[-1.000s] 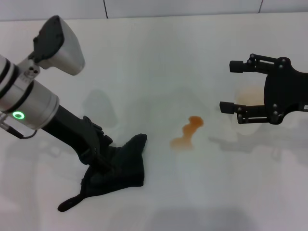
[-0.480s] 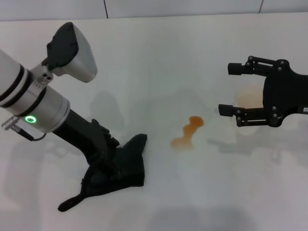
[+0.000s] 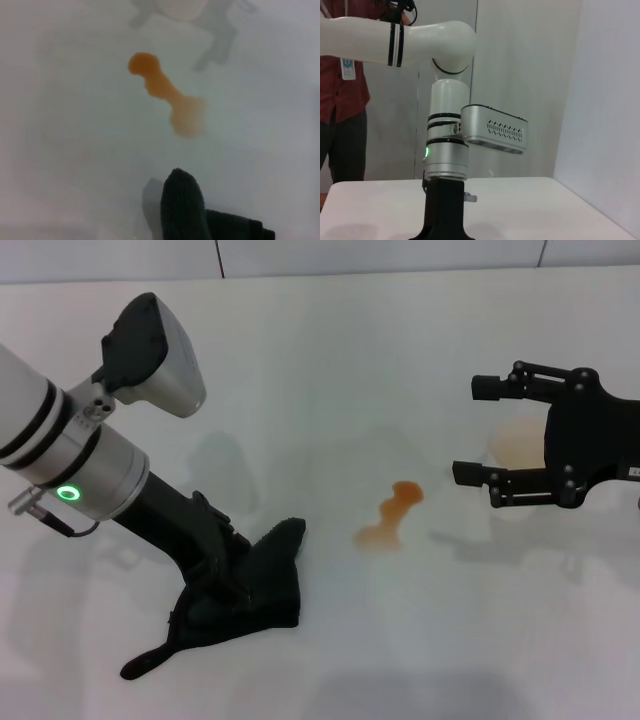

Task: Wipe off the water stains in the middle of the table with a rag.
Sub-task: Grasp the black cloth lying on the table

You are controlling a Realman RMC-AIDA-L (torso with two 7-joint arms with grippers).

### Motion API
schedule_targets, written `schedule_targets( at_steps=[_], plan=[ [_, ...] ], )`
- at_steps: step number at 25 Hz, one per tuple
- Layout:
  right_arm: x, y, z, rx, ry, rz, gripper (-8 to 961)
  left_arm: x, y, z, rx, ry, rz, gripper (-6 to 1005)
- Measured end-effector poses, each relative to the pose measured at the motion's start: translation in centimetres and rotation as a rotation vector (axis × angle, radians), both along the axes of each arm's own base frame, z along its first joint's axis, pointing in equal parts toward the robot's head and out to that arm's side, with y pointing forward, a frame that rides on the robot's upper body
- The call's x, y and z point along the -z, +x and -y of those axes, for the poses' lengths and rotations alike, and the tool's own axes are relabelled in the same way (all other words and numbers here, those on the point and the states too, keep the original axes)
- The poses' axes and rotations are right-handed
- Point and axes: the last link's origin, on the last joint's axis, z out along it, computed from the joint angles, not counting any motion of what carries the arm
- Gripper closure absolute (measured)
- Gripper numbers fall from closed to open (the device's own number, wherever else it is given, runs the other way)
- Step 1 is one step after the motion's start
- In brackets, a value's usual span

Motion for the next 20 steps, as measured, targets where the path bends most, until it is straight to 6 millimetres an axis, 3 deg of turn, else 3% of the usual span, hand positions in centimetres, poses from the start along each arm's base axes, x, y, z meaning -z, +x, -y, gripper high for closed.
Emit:
schedule_targets(
  at_steps=[17,20],
  plan=[
    [-0.13,0.16,0.30,0.007,0.002,-0.013,109,1.06,0.00,0.11,0.009,-0.013,-0.010,309],
    [-0.18,0.20,0.29,0.008,0.003,-0.013,110,1.00,-0.08,0.07,0.009,-0.011,-0.017,385]
  ],
)
